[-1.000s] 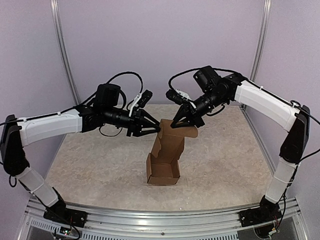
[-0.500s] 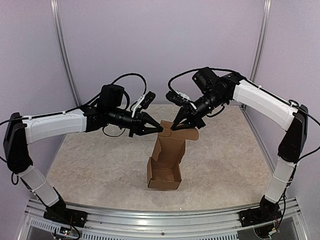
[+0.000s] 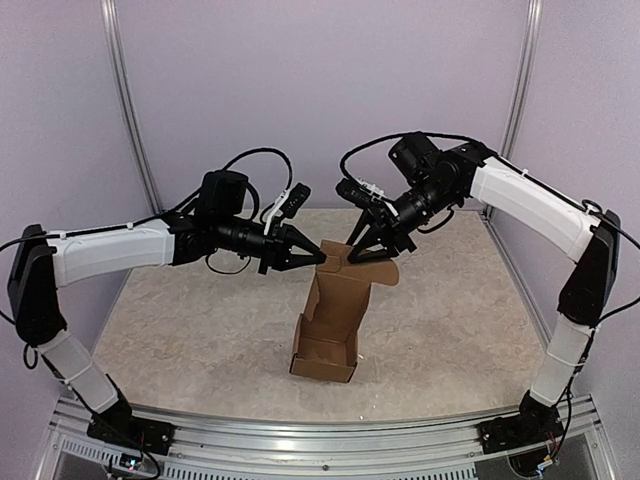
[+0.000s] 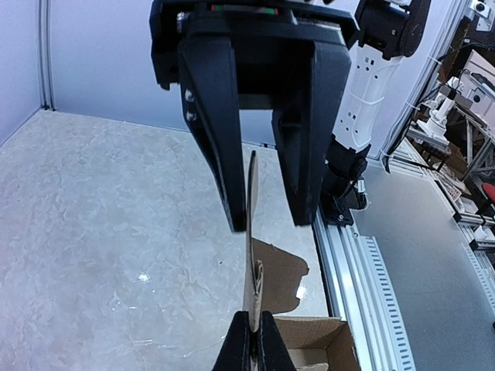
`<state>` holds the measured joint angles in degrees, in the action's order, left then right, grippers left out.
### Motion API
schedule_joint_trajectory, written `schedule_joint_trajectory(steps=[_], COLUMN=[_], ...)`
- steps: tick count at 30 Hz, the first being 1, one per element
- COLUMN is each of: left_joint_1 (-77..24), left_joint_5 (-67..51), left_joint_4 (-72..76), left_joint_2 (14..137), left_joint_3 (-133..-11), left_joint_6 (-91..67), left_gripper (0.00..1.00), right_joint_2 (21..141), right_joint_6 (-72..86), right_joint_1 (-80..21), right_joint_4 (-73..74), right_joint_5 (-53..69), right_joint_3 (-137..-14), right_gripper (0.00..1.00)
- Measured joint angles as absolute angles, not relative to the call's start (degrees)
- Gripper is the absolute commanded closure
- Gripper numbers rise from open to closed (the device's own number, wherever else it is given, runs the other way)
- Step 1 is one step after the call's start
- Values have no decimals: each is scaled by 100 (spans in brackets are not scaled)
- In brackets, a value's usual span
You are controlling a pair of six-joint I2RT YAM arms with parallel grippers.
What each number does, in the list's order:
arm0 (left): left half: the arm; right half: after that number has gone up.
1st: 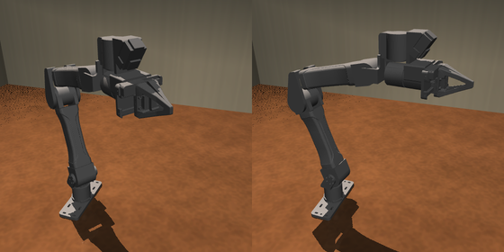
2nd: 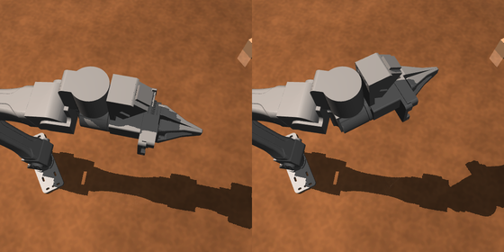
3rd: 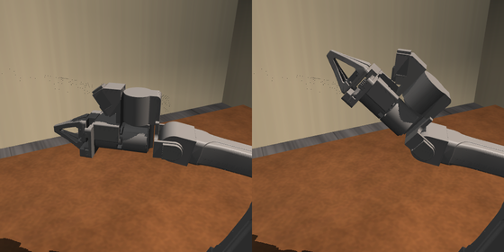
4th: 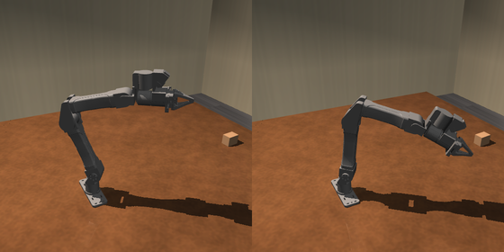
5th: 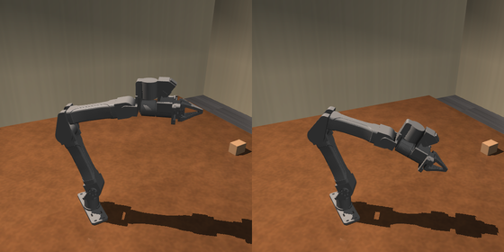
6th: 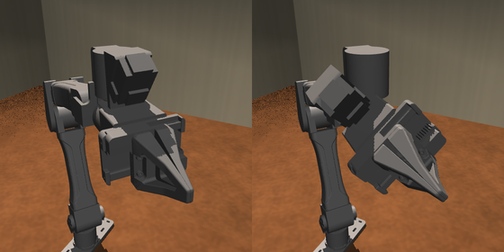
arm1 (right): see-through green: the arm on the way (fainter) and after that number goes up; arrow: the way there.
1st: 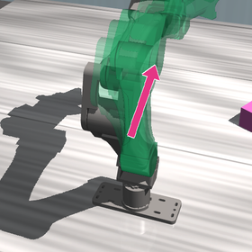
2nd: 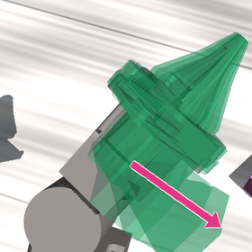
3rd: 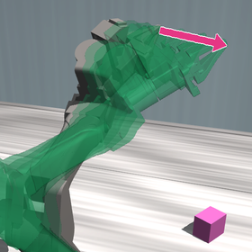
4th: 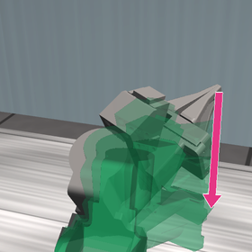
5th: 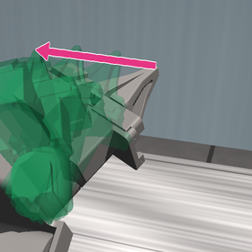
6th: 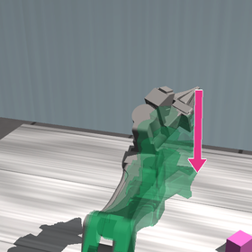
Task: Fold the paper box
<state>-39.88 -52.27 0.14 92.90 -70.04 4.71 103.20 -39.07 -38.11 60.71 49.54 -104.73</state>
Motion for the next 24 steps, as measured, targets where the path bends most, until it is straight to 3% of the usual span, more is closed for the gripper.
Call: schedule_joint_trajectory(steps=[4, 10, 16, 24], left_joint_1=[-3903, -3817, -3791, -3745], left_joint_5=[-5205, -5168, -5177, -5019], left_joint_4=[43, 84, 231, 585], left_joint_2=[9214, 8978, 8855, 8829], left_joint_3=[-6855, -6665, -6580, -6442], left_joint_6=[471, 443, 370, 154], left_gripper=[100, 100, 100, 100], right_joint_2=[10079, 9443, 9067, 9236], right_joint_6=[-3966, -4095, -4193, -4084], right_joint_1=[-3365, -2274, -2261, -2397], right_joint_4=[6296, 6322, 5959, 5572], right_joint_5=[5166, 5098, 4707, 4698], right_joint_3=[-10473, -10165, -8997, -8796], right_gripper=[62, 59, 59, 58])
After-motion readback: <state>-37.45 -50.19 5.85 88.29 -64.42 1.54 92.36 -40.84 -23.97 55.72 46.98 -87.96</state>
